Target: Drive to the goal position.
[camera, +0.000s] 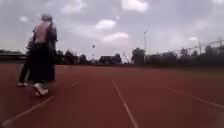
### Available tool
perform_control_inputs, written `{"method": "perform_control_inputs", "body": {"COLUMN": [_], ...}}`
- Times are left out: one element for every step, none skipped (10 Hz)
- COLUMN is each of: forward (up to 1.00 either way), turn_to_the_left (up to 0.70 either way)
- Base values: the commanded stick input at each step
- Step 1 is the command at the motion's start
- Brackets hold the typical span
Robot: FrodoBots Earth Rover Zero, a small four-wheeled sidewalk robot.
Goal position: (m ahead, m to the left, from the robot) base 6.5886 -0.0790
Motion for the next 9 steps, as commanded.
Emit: {"method": "perform_control_inputs", "body": {"forward": [0.45,0.45,0.45,0.45,0.45,0.45,0.45,0.45,0.45], "turn_to_the_left": [0.00,0.00,0.00,0.00,0.00,0.00,0.00,0.00,0.00]}}
